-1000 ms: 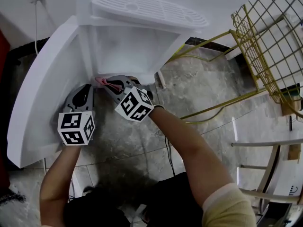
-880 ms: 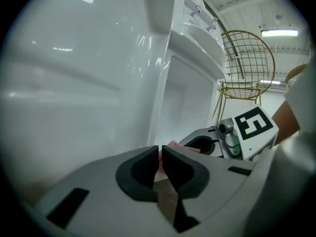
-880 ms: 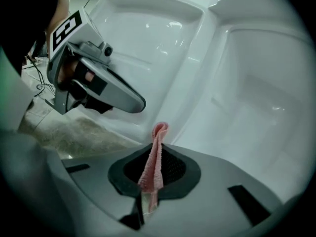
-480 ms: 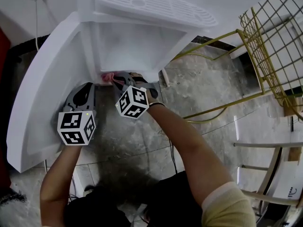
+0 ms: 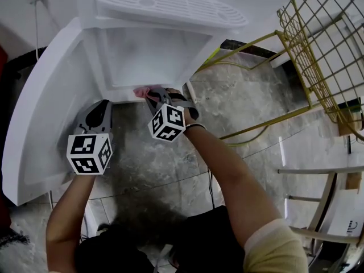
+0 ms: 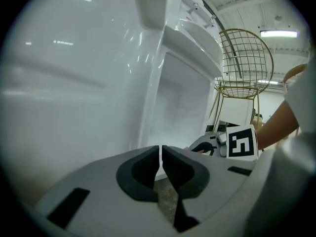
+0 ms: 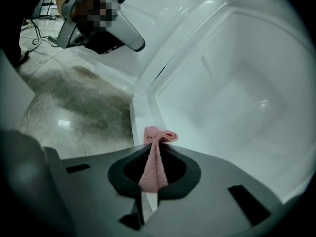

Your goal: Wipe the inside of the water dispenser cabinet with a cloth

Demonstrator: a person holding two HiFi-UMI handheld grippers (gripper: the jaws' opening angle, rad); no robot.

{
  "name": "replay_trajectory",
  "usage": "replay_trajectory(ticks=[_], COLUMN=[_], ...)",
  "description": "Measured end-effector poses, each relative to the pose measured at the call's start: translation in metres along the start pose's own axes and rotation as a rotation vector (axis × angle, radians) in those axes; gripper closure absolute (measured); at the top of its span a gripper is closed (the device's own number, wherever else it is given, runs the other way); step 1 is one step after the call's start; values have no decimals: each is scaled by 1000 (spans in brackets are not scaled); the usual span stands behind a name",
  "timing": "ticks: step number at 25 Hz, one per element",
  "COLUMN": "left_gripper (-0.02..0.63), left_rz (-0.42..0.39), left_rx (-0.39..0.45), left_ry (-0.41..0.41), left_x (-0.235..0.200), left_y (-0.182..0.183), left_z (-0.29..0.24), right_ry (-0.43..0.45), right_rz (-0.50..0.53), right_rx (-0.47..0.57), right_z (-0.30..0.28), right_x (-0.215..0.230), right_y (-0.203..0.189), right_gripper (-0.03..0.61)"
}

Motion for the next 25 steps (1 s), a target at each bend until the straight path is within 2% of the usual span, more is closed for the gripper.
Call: replay_trajectory(ticks=[14, 20, 25], left_gripper=[595, 595, 595], left_rz=[-38, -95, -54], left_rx=[-3, -30, -50], left_ry=[-39, -105, -105], left_x=[24, 36, 30], left_y=[9, 4, -3], left_z=[-5, -7, -9], right_ry=[-26, -53, -55], right_rz=[-56, -84, -122], right_rx=[-145, -179, -178], right_z=[19, 23, 20], right_x=[19, 27, 25], right_y=[-58, -74, -79], right_gripper=[551, 549, 549])
Point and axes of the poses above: the fingertips, and each gripper's own axes: z backward along the fingers, x to its right, y out of its top, the point moved 5 cm from there along z, backward along the fingers, and after that the axes turned 4 degrees about -x, right-handed, at the moved point
